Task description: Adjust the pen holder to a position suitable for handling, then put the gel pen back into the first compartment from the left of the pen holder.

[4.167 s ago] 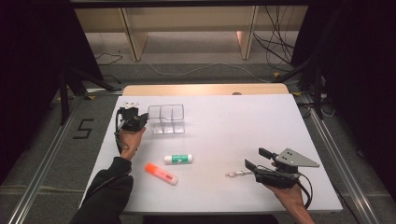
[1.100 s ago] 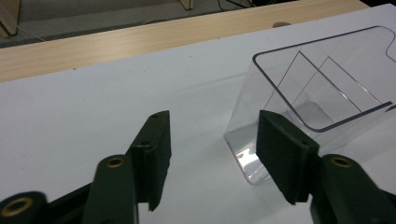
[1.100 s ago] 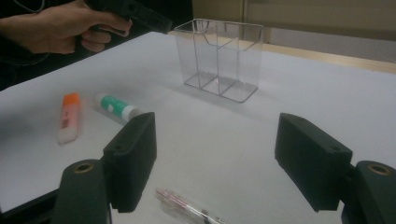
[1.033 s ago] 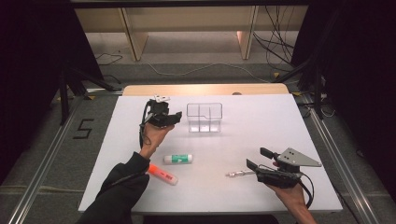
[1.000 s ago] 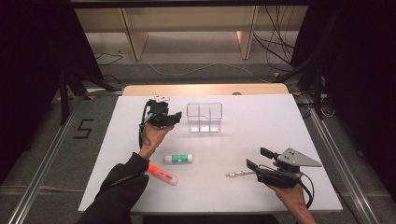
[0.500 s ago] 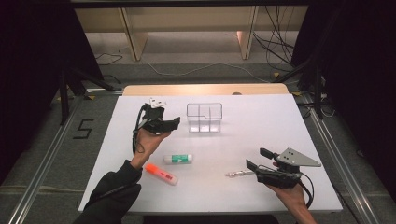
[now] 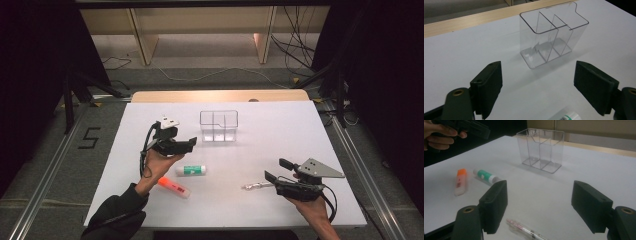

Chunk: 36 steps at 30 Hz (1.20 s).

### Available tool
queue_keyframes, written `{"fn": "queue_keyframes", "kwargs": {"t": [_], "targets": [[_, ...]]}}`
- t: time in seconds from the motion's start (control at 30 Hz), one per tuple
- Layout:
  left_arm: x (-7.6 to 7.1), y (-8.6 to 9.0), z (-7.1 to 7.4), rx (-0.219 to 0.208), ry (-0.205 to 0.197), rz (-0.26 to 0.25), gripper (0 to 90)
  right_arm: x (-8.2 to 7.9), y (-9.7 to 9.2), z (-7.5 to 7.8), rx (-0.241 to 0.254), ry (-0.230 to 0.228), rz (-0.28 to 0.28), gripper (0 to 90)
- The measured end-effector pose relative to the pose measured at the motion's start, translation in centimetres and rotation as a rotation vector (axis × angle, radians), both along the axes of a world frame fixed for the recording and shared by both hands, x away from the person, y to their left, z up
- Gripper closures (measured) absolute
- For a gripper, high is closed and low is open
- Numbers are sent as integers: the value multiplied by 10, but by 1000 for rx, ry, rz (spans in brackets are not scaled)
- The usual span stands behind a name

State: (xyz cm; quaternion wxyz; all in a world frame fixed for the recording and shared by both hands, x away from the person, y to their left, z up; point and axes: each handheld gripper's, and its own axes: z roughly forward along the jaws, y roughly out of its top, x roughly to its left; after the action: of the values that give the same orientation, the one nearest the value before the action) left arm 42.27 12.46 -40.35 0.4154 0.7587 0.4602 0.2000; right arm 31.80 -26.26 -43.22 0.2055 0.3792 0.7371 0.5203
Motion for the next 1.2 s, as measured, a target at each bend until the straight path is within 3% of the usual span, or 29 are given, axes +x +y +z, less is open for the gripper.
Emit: {"fn": "queue_keyframes", "kwargs": {"t": [0.57, 0.8, 1.2], "targets": [[-26, -18, 3, -7, 5, -98, 187, 0, -6, 2, 13, -6, -15, 298], [-32, -26, 4, -20, 17, -159, 177, -1, -6, 3, 19, -8, -15, 298], [-36, -43, 1, 6, 53, -239, 170, -1, -10, 4, 19, -12, -38, 298]]}}
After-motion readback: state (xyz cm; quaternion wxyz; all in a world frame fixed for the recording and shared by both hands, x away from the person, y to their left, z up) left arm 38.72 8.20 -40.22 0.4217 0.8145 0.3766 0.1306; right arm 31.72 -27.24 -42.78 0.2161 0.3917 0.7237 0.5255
